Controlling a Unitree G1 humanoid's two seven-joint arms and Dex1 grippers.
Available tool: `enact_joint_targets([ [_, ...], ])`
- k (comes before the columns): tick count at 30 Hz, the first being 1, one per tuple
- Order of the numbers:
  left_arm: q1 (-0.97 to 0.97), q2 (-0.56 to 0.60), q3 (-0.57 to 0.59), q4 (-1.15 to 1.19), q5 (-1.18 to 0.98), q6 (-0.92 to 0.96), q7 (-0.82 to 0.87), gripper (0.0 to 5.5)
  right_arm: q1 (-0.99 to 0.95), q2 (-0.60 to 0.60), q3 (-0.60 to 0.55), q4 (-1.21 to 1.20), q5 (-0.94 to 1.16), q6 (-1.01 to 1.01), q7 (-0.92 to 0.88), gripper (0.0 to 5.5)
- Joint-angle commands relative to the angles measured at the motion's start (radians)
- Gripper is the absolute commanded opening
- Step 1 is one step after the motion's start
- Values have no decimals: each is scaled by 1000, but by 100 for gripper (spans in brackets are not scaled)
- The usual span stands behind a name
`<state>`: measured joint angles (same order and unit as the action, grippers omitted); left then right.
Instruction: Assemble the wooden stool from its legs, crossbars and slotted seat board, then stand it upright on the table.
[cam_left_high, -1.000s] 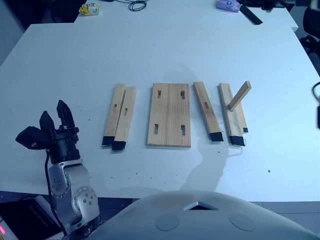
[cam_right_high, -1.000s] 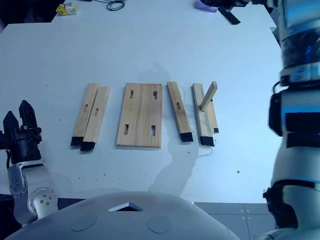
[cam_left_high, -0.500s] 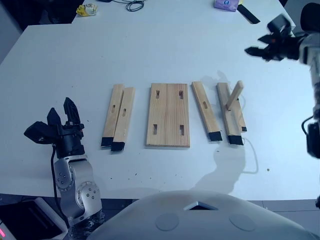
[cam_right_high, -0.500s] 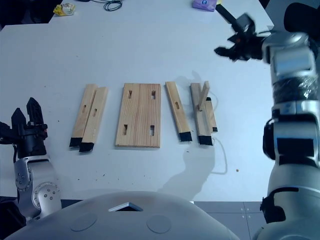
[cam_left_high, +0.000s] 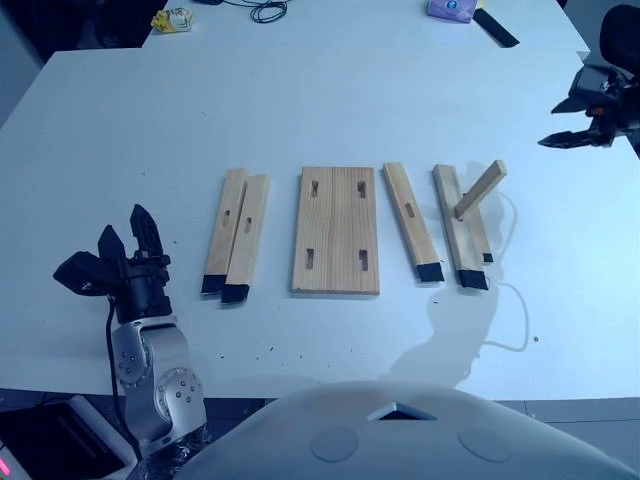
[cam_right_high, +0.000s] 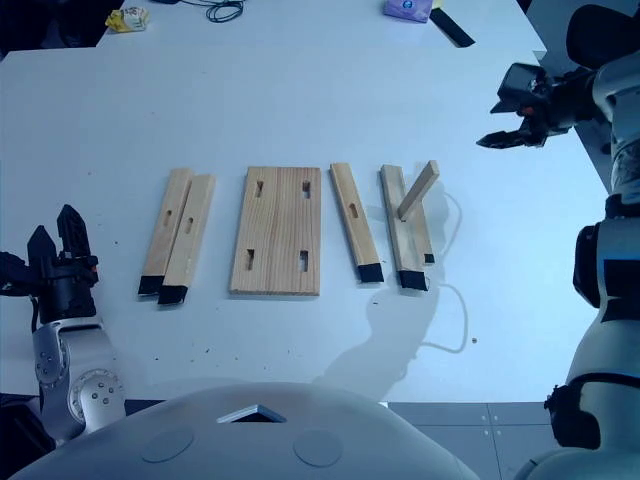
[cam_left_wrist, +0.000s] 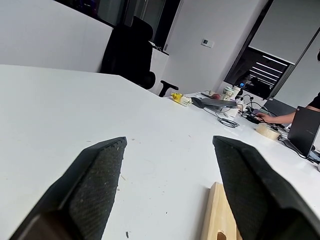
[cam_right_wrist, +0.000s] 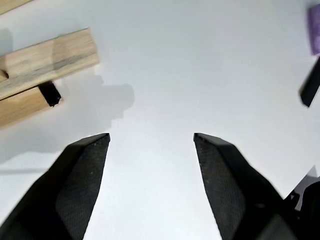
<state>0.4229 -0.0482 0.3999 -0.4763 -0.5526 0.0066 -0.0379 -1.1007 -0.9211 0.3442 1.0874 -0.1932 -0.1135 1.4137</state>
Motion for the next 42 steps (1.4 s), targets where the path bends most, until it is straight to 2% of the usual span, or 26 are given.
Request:
enact_joint_targets([
  [1, 12, 3, -1, -13, -1, 8, 4, 321, 91, -74, 116, -159, 157, -53, 200, 309],
  [7, 30, 10, 8, -12, -8, 5, -6, 321, 103, -73, 211, -187, 198, -68, 201, 309],
  [13, 32, 11, -3, -30, 2, 18, 6, 321, 256, -78, 208, -254, 238, 54, 200, 309],
  [22, -14, 74, 7, -3, -14, 68, -15, 321, 607, -126, -8, -601, 386, 466, 131, 309],
  [29, -17, 93, 14, -5, -26, 83, -17, 321, 856, -160, -188, -1015, 531, 820, 1, 309],
  [35, -15, 99, 10, -8, -27, 94, -19, 321, 1027, -43, -294, -1215, 534, 985, -312, 309],
  [42, -42, 132, 24, 1, -42, 126, -25, 321, 1138, 92, -354, -1384, 575, 1133, -534, 309],
])
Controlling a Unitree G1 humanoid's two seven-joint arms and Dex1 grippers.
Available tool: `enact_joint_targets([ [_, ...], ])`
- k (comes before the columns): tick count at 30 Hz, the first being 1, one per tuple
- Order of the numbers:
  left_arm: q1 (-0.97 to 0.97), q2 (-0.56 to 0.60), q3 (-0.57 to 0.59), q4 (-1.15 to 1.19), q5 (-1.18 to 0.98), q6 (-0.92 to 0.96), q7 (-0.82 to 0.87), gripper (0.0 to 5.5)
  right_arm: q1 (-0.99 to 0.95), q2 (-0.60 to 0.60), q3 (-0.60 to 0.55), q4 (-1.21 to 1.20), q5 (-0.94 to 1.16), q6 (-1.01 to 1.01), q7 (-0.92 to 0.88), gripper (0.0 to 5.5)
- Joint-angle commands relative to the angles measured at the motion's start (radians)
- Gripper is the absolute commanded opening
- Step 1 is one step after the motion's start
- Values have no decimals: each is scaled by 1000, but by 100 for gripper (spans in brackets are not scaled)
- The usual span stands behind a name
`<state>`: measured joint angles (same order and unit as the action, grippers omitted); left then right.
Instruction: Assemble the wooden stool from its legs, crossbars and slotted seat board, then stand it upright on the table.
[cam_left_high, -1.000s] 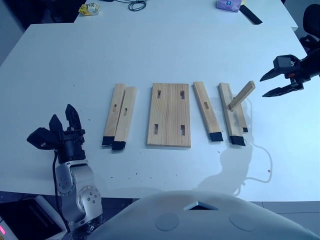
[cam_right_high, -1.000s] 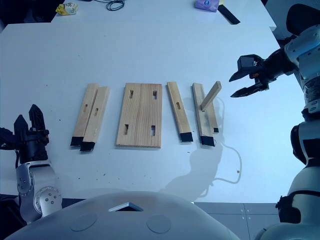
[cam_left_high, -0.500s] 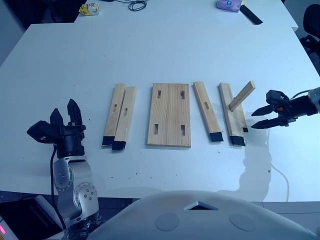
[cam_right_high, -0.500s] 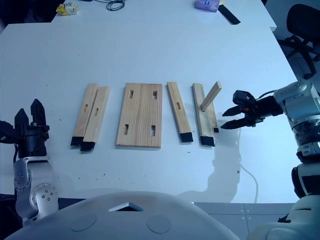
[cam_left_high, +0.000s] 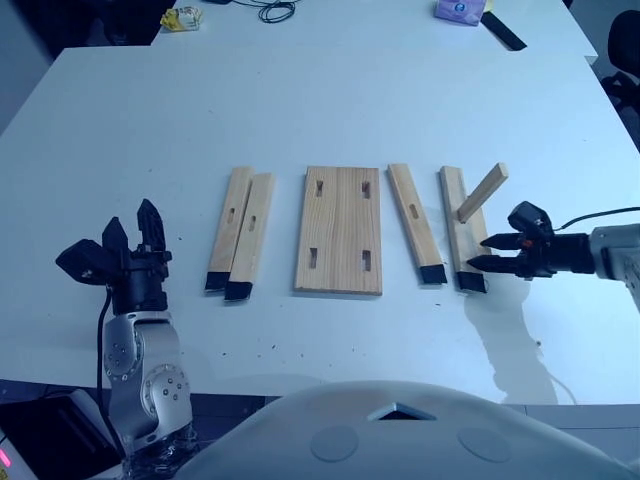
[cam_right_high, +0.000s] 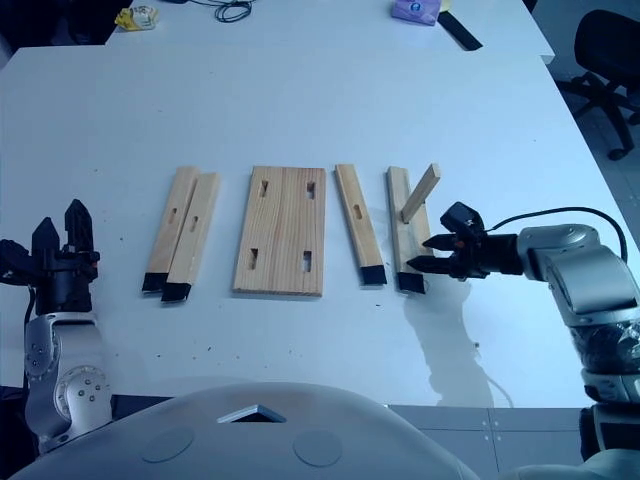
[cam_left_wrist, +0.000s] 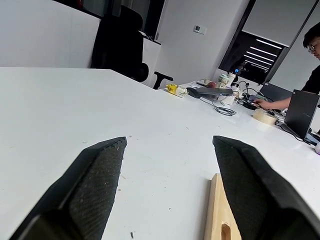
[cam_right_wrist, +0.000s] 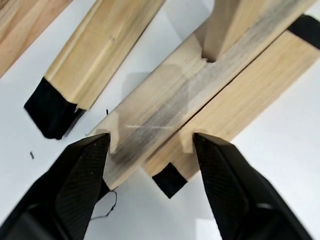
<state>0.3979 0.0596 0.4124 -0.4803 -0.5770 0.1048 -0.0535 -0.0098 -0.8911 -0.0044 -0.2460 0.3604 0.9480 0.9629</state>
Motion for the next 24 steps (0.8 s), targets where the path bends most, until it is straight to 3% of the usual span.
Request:
enact_joint_targets([
  [1, -19, 28, 13, 3, -20, 31, -8, 321, 47, 73, -14, -61, 26, 86, -103, 309],
  [7, -26, 39, 15, 5, -30, 50, -14, 321, -57, 113, -95, -147, 55, 164, -221, 309],
  [12, -26, 21, 6, 1, -23, 43, -8, 321, -148, 155, -74, -199, 88, 254, -288, 309],
  [24, -29, 53, 22, 10, -37, 65, -29, 321, -30, 258, -89, -268, 77, 327, -459, 309],
])
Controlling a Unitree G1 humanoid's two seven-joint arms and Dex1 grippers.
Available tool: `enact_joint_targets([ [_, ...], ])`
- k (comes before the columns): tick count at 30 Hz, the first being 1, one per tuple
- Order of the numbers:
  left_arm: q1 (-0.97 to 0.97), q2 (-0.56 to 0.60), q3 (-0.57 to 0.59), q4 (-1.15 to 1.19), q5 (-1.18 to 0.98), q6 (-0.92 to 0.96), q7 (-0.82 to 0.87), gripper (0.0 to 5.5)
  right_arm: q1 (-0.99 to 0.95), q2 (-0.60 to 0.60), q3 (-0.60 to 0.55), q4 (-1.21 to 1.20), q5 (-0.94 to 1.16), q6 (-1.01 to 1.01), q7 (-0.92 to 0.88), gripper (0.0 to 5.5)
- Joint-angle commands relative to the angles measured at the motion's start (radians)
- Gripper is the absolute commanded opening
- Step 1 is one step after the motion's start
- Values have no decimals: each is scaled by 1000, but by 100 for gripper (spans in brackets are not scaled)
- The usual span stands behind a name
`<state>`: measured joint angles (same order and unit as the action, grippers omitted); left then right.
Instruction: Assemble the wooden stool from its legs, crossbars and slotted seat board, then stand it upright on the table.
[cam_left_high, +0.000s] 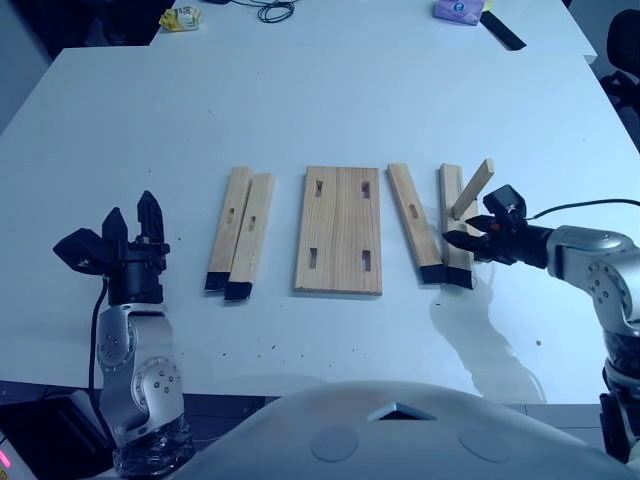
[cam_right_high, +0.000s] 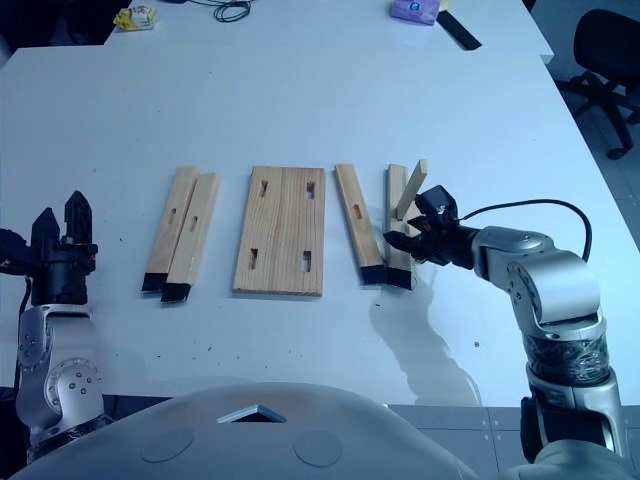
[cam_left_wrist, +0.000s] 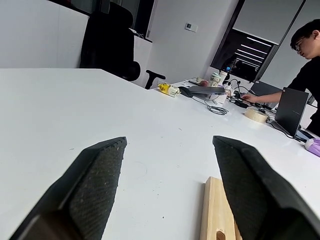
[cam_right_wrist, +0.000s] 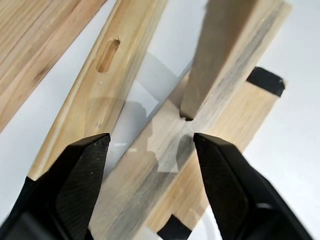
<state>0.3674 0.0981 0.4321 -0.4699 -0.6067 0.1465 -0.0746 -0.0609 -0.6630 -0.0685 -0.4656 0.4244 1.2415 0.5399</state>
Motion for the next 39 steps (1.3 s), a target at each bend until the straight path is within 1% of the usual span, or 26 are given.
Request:
enact_joint_targets([
  [1, -2, 18, 2, -1, -8, 27, -7, 321, 28, 48, -26, -57, 16, 48, -51, 309],
  [8, -35, 51, 7, -1, -19, 62, -11, 321, 87, 177, -28, -112, -12, 152, -195, 309],
  [10, -40, 56, 6, -2, -19, 67, -12, 321, 91, 205, -37, -113, -23, 161, -227, 309],
  [13, -54, 64, 2, 1, -20, 80, -15, 321, 82, 235, -81, -137, -20, 182, -253, 309],
  [15, -57, 65, 3, -1, -21, 86, -15, 321, 70, 250, -79, -139, -17, 184, -264, 309],
  [19, -75, 63, -1, -3, -18, 94, -9, 321, 75, 255, 3, -84, -55, 125, -293, 309],
  [24, -105, 65, 1, 12, -13, 99, -9, 321, 45, 231, 92, -2, -112, 14, -297, 309],
  [27, -123, 67, 2, 24, -11, 100, -11, 321, 16, 223, 136, 42, -136, -60, -282, 309],
  [31, -142, 67, 2, 35, -8, 97, -12, 321, -20, 181, 197, 102, -175, -180, -233, 309],
  [34, -143, 64, 0, 32, -6, 96, -11, 321, -63, 166, 182, 137, -187, -236, -213, 309],
  [37, -145, 63, 4, 41, -7, 92, -17, 321, -86, 195, 117, 78, -164, -228, -224, 309],
  [39, -150, 65, 4, 47, -8, 93, -20, 321, -86, 223, 96, 39, -155, -205, -243, 309],
])
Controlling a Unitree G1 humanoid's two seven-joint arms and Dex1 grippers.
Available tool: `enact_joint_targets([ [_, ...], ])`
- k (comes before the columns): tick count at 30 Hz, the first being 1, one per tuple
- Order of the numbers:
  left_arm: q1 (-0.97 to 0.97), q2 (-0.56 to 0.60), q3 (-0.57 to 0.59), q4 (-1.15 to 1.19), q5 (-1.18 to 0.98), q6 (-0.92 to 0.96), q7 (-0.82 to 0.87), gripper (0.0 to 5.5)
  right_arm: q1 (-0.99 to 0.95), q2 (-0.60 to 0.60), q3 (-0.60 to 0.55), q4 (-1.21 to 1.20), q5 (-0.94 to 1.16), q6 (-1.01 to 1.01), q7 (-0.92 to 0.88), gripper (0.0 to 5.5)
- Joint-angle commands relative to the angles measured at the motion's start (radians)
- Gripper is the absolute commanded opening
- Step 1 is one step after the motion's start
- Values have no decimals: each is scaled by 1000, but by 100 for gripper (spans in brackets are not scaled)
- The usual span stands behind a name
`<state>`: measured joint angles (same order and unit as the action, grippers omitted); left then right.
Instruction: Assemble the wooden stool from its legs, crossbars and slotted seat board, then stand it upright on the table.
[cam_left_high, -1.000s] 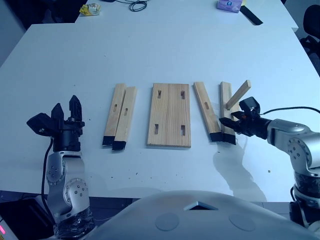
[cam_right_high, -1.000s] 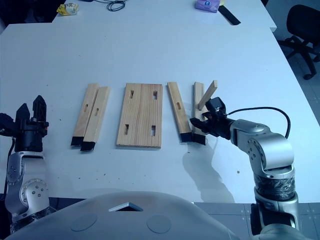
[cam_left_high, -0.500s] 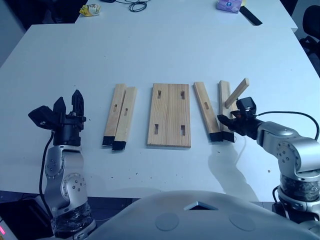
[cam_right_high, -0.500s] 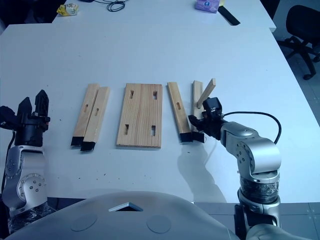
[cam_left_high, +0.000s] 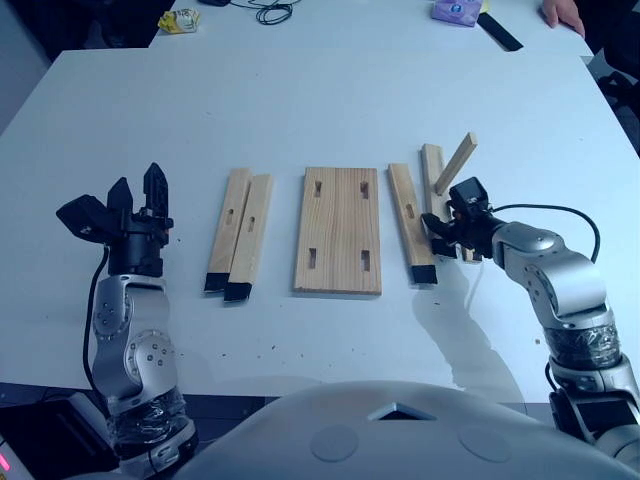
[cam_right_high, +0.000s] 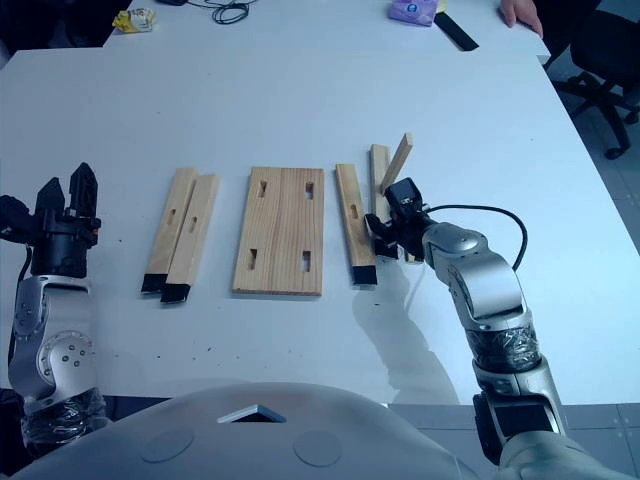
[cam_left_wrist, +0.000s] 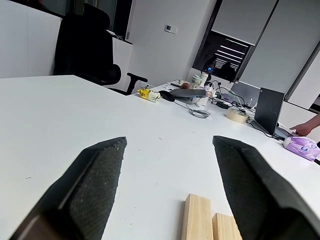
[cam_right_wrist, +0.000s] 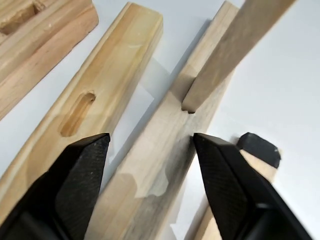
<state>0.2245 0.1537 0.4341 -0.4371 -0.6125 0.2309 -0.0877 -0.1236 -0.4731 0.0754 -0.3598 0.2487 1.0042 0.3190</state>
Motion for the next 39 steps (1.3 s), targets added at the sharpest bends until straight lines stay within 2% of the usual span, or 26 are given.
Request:
enact_joint_targets([
  [1, -8, 11, 2, 12, -3, 11, -6, 321, -26, 47, -49, -75, 21, 38, -33, 309],
  [10, -51, 51, 5, 36, -11, 39, -23, 321, 31, 146, -27, -78, -29, 79, -146, 309],
  [16, -46, 58, 9, 31, -15, 58, -33, 321, 65, 175, -100, -125, -53, 111, -209, 309],
  [19, -50, 55, 3, 30, -10, 63, -32, 321, 63, 196, -91, -104, -68, 101, -235, 309],
  [23, -57, 53, -5, 24, -6, 69, -28, 321, 63, 229, -70, -82, -77, 109, -248, 361],
  [27, -53, 49, -3, 19, -6, 73, -26, 321, 52, 237, -50, -74, -81, 118, -242, 361],
  [39, -58, 44, -8, 11, -9, 81, -25, 321, -18, 296, -25, 121, -158, 91, -313, 361],
])
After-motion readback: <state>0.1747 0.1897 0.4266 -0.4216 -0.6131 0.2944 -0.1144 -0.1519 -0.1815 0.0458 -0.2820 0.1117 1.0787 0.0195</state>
